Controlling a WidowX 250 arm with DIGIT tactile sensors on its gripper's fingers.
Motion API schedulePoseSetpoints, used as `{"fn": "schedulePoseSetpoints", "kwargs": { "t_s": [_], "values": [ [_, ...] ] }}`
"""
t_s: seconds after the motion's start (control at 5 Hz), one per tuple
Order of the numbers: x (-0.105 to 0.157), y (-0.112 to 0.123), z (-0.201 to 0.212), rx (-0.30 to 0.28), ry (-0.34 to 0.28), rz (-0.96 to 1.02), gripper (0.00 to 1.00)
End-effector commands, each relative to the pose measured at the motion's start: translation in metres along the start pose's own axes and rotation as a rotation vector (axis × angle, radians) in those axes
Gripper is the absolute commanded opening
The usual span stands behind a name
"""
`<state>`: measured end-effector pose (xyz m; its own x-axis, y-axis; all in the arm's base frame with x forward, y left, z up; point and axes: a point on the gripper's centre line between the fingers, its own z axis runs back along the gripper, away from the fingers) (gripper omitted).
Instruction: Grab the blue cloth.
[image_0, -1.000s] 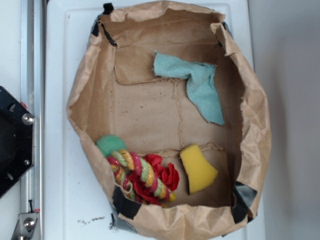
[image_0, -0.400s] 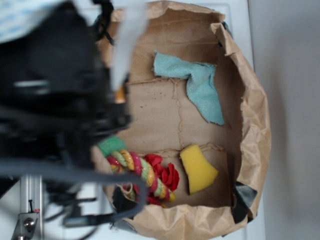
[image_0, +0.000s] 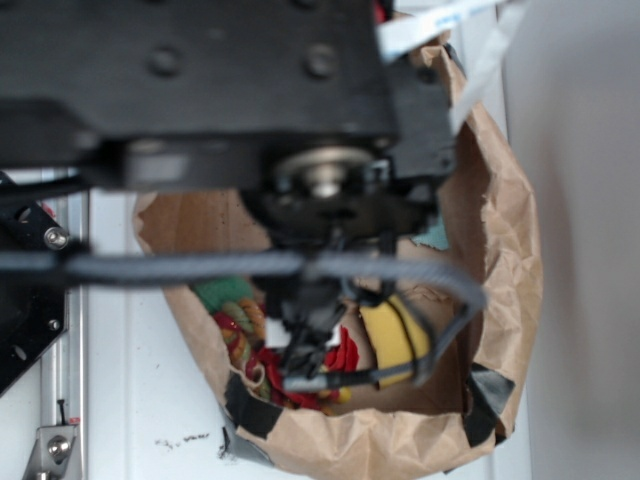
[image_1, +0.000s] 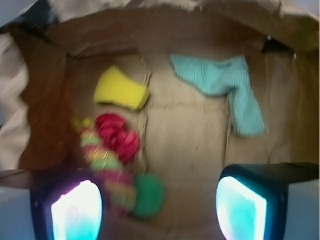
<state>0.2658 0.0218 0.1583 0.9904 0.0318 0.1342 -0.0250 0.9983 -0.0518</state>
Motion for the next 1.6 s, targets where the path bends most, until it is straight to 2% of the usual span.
{"fn": "schedulePoseSetpoints", "kwargs": {
  "t_s": [0.0, 0.6, 0.8, 1.0, 1.2, 1.4],
  "values": [
    [0.014, 0.012, -0.009, 0.028, -0.060, 0.052, 1.00],
    [0.014, 0.012, -0.009, 0.028, -0.060, 0.052, 1.00],
    [0.024, 0.028, -0.036, 0.094, -0.072, 0.059, 1.00],
    [0.027, 0.039, -0.051, 0.186, -0.088, -0.068, 1.00],
    [0.027, 0.049, -0.052, 0.156, -0.093, -0.122, 1.00],
    [0.037, 0.064, -0.055, 0.182, -0.097, -0.188, 1.00]
  ]
}}
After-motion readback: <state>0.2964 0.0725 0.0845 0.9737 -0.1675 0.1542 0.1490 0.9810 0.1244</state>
